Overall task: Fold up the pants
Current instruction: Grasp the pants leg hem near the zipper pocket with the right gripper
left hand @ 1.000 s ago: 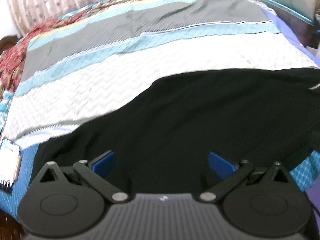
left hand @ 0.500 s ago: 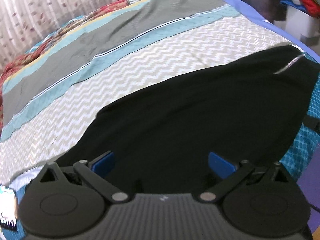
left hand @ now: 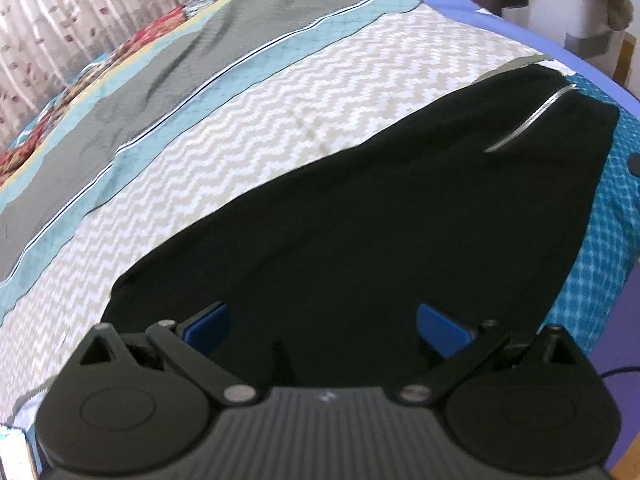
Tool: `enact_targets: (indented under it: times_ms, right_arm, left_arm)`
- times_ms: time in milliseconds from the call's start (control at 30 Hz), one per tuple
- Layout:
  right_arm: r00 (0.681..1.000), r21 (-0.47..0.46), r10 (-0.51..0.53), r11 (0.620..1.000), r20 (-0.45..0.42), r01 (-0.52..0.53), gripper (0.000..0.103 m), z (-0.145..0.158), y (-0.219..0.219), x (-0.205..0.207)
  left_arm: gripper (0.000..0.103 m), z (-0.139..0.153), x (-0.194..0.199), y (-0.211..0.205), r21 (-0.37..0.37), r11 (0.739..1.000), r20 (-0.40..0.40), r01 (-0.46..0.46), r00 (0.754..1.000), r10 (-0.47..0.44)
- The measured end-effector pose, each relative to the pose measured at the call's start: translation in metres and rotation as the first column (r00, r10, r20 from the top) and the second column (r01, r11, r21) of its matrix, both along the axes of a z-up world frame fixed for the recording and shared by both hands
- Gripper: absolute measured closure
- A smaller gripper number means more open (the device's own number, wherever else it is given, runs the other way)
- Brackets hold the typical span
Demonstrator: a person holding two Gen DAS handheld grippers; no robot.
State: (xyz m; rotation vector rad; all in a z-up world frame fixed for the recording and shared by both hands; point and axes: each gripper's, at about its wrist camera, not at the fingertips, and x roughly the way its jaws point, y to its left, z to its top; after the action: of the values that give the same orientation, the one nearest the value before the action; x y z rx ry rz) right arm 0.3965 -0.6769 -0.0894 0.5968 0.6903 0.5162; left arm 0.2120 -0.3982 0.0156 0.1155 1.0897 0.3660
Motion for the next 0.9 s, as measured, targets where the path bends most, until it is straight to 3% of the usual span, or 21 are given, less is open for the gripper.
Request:
enact_targets:
  times_ms: [300,433,900]
  right_arm:
    - [0.999,0.038,-0.003,0.999,-0.045,0.005,0.044,-0.014,-0.01,0.049]
    - [1.0,0.05,0.006,0.999,-0.03,-0.004,0.041,-0.015,-0.008,0.058]
    - [1.0,0.075,-0.017,0.997,0.002,0.017,0.033,-0.015,0.012,0.073]
  left_arm:
    - [0.0,-0.001,0.035,-0.02,-0.031,0.999,0.0,0.035,0.999,-0.035]
    - [0.0,-0.001,0.04,-0.022,-0.069,0.997,0.001,0.034,0.999,-0.034]
    - [0.0,-0.012,0.049,-0.017,-0.066,0.997,-0.027,0.029,0.999,-0.031]
